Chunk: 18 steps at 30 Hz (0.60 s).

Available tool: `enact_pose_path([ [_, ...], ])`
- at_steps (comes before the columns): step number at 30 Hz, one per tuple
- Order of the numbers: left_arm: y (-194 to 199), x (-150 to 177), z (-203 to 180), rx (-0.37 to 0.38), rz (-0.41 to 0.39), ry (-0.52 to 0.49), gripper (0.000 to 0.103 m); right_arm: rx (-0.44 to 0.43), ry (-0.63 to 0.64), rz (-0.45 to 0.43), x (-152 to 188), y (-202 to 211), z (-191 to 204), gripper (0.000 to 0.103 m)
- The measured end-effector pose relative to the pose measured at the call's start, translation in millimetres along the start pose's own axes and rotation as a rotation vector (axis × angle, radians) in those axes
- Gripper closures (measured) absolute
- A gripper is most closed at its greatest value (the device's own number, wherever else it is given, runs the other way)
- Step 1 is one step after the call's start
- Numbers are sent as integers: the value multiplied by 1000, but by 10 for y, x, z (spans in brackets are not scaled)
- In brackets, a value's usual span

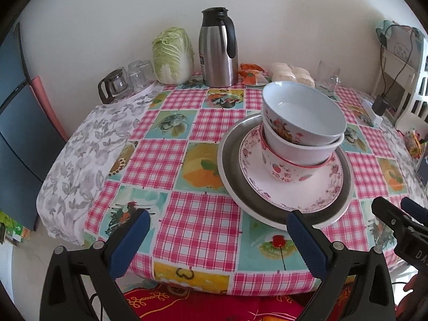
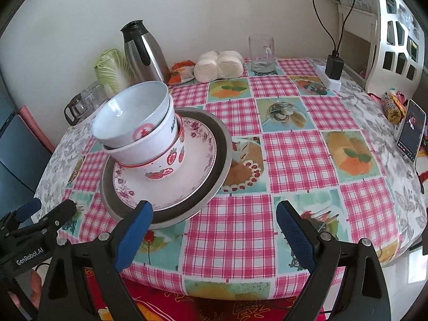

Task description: Organize plates and bowls

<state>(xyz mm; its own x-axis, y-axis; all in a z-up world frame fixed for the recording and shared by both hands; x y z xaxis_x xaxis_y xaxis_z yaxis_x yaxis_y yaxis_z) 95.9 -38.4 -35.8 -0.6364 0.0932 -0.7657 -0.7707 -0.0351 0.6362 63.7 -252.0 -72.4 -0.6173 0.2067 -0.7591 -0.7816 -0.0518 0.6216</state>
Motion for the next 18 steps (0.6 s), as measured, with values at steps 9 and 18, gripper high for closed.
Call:
enact_pose_path([
  [9, -14, 11, -16, 8, 15, -3, 0, 17, -11, -9, 21, 38, -47, 9],
  [18, -61, 46, -12, 28, 38, 4, 0, 26, -2, 0, 38, 20, -50, 9],
])
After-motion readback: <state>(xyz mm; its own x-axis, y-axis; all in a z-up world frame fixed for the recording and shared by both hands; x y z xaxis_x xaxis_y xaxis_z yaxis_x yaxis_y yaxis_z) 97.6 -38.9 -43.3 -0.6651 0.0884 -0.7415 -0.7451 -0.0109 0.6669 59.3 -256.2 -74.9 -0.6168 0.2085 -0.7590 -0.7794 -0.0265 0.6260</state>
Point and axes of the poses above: each gripper's, at about its wrist camera, not at the fingertips, and y roughly against the way its jaws point, z to its left, x to its underside, the point moved 7 cm from there along -y, roughly the way its jaws point, and after that the axes turned 15 degrees about -z, right-handed, at the moved point
